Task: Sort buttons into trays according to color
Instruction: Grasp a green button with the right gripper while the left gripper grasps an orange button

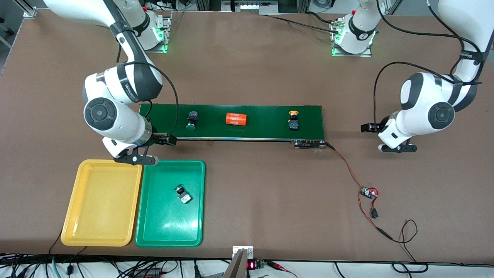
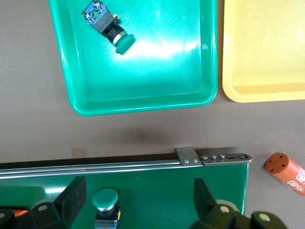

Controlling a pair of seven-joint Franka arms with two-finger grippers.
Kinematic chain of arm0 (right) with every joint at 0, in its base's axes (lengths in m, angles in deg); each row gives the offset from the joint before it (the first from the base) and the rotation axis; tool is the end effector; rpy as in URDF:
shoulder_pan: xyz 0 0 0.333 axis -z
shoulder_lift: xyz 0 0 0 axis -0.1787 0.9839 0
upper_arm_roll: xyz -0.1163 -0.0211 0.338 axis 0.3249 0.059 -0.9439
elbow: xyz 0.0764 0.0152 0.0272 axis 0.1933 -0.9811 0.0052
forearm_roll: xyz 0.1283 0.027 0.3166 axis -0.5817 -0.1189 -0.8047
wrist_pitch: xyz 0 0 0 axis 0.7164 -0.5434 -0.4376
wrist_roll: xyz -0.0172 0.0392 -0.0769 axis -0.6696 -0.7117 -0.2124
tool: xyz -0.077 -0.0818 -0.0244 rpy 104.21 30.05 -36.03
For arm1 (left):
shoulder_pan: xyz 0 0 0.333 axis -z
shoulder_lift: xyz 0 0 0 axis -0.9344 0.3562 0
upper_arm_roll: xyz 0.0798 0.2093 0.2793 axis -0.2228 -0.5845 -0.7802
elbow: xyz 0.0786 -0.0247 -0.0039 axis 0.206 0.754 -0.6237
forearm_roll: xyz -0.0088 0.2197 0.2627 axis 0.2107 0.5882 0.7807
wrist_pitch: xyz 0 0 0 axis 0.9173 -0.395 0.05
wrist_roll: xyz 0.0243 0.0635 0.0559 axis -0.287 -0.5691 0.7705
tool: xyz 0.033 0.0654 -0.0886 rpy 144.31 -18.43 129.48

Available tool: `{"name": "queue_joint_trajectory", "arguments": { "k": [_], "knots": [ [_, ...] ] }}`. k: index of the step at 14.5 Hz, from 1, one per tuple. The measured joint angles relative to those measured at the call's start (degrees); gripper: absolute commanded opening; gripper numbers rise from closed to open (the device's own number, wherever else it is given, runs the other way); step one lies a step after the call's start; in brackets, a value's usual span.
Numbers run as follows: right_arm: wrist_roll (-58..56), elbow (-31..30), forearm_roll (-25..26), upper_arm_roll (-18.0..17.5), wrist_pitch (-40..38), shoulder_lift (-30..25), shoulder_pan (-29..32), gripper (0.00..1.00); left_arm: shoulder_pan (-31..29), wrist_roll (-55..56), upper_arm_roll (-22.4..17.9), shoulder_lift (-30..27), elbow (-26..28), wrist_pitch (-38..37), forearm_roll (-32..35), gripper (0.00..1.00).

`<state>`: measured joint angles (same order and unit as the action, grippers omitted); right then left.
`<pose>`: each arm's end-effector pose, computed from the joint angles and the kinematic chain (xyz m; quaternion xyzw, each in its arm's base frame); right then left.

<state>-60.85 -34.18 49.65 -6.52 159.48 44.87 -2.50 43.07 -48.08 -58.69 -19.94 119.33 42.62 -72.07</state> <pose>0.6063 0.2065 0.4303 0.9979 -0.0404 -0.0508 0.0051 0.5312 0.0135 0.3381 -0.9923 -0.0073 0.1238 0.0032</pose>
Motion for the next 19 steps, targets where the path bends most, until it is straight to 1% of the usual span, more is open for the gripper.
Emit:
{"name": "queue_joint_trajectory", "arguments": {
  "k": [2, 3, 6, 9, 12, 15, 16, 18, 19],
  "knots": [
    [-0.8, 0.1, 0.0, 0.0, -0.6, -1.0, 0.8, 1.0, -1.8, 0.0, 0.0, 0.1, 0.0, -0.4, 3.4, 1.0],
    [-2.0, 0.2, 0.0, 0.0, -2.4, -1.8, 1.3, 1.0, -3.1, -0.4, -0.1, 0.2, 0.1, -0.6, 4.0, 1.0],
    [-3.8, 0.4, 0.0, 0.0, -8.9, -4.3, 2.3, 1.0, -6.5, -4.8, -0.3, 1.3, 0.4, -0.6, 4.5, 1.0],
    [-4.6, 0.4, 0.0, 0.0, -11.9, -5.8, 4.0, 1.0, -9.4, -8.6, -0.6, 3.9, 0.5, 0.7, 4.8, 1.0],
    [-5.7, 0.2, -0.1, 0.0, -13.4, -5.8, 5.4, 1.0, -10.2, -9.9, -0.6, 5.7, 0.5, 1.5, 7.3, 1.0],
    [-5.7, -0.8, -0.1, -0.4, -13.0, -5.5, 5.0, 1.0, -10.2, -10.1, -0.6, 5.8, 0.7, 1.5, 7.8, 1.0],
    [-5.7, -1.1, -0.1, -0.5, -11.5, -5.3, 5.0, 1.0, -10.2, -10.2, -0.6, 5.8, 1.1, 1.5, 7.8, 1.0],
    [-5.7, -2.9, -0.1, -0.5, -5.4, -5.0, 5.1, 1.0, -10.4, -10.2, -0.6, 5.9, 1.8, 1.5, 7.8, 1.0],
    [-5.6, -5.0, -0.1, -0.5, -1.4, -5.2, 5.2, 1.0, -10.6, -10.3, -0.6, 6.0, 2.0, 1.5, 8.1, 1.0]
  ]
}}
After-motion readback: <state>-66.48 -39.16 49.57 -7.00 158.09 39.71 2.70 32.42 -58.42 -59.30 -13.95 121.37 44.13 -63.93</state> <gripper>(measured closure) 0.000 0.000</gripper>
